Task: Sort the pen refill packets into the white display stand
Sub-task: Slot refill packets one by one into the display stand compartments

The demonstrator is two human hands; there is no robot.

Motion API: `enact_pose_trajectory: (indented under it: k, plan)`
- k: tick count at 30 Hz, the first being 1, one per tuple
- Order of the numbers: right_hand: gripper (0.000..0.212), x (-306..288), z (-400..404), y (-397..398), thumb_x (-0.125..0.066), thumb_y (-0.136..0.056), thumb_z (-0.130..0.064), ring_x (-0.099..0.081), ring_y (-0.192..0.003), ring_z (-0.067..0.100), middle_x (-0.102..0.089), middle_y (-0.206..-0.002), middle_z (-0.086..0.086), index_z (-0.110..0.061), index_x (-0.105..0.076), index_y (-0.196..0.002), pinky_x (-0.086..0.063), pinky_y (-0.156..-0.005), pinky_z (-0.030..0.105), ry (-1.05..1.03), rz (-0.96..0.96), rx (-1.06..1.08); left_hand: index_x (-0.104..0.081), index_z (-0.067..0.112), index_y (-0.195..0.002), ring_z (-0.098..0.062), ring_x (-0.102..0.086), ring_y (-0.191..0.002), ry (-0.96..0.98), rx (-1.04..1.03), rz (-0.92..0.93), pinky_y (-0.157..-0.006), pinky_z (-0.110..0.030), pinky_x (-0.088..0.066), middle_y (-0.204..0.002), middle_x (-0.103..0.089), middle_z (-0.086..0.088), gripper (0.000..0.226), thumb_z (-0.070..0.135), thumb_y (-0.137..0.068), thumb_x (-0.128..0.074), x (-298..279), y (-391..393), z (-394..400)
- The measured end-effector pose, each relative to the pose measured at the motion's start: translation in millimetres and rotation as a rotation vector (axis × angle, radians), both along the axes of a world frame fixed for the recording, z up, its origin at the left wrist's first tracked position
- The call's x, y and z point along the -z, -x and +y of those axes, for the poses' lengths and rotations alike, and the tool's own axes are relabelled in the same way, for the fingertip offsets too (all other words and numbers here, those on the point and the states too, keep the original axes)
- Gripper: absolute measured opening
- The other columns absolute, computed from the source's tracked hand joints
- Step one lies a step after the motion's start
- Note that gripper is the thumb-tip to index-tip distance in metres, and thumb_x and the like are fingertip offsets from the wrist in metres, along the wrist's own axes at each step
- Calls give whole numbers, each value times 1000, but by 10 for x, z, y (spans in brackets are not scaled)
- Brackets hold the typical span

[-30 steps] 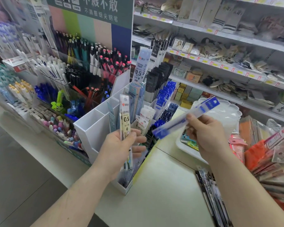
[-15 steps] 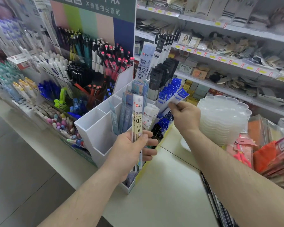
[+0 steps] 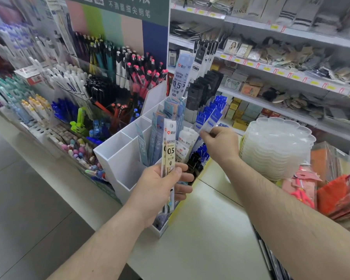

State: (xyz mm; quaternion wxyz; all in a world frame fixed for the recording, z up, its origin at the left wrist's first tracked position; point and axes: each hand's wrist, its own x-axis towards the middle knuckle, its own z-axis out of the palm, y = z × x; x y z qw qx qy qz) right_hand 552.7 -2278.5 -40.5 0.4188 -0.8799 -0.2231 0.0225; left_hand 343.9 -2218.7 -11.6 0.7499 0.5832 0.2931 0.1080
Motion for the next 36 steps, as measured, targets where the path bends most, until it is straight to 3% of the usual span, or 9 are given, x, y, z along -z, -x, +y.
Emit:
enact_pose_trajectory:
  k: [6,11,13,15,18,22,29,32,36]
  plan:
    - [29,74,131,-58,-64,-92,-35,-67,-74,23,-71,-75,3,-10,-74,-79,-60,-74,44,266,33,-63,-65,7,-108,-19,-72,-70,151,61,-35,-67,-33,-61,-90,-77,-9,16,12,-101,-51,-57,1,-52]
    - [26,-19,129,-83,-71,-87,-41,-68,-74,17,-72,-79,0,-16,-76,-83,-61,-73,42,358,79,-61,-63,6,-109,-22,-72,-69,259,122,-39,-63,-32,-61,-92,-76,-11,18,14,-101,-49,-65,41,-57]
    - [25,-124,11,4,-67,-89,-42,-66,-73,14,-73,-79,-3,-19,-76,-83,-59,-72,38,280,37,3,-63,6,-110,-22,-72,-68,285,147,-38,-61,-31,-61,-94,-76,-12,19,16,-101,-50,-64,57,-43]
    - [32,-220,-160,225,-61,-91,-42,-63,-68,13,-70,-71,-3,-16,-75,-78,-56,-68,38,54,2,89,-63,6,-112,-23,-72,-70,302,180,-33,-63,-32,-61,-95,-76,-12,20,17,-100,-51,-61,69,-35]
    - [39,-370,-390,714,-66,-92,-36,-46,-53,12,-57,-56,4,-1,-71,-77,-43,-56,34,-201,229,-15,-61,5,-113,-24,-72,-73,306,230,-23,-65,-34,-61,-95,-76,-11,21,17,-99,-52,-30,62,-37]
    - [14,-451,-561,1111,-71,-89,-15,-58,-56,7,-67,-67,8,-3,-75,-83,-46,-50,18,-213,627,-280,-62,5,-113,-26,-72,-78,258,337,2,-66,-36,-60,-99,-74,-14,20,13,-101,-48,9,57,-103]
    - [28,-464,-742,1076,-66,-93,-7,-47,-47,4,-58,-51,-9,-12,-65,-64,-37,-52,18,-303,643,-239,-60,5,-124,-35,-72,-87,371,340,38,-73,-46,-60,-107,-72,-21,41,30,-106,-32,1,115,-115]
    - [31,-437,-748,1107,-63,-93,-4,-39,-46,7,-53,-47,-9,-10,-62,-63,-34,-52,20,-401,755,-217,-61,7,-121,-34,-72,-84,316,316,76,-72,-45,-60,-103,-74,-20,40,31,-107,-32,9,113,-130]
    - [27,-377,-736,1128,-59,-95,0,-45,-42,1,-53,-46,-10,-3,-58,-68,-36,-49,13,-423,754,-225,-58,8,-118,-31,-73,-80,200,283,123,-65,-38,-59,-94,-75,-15,37,33,-107,-33,63,102,-122]
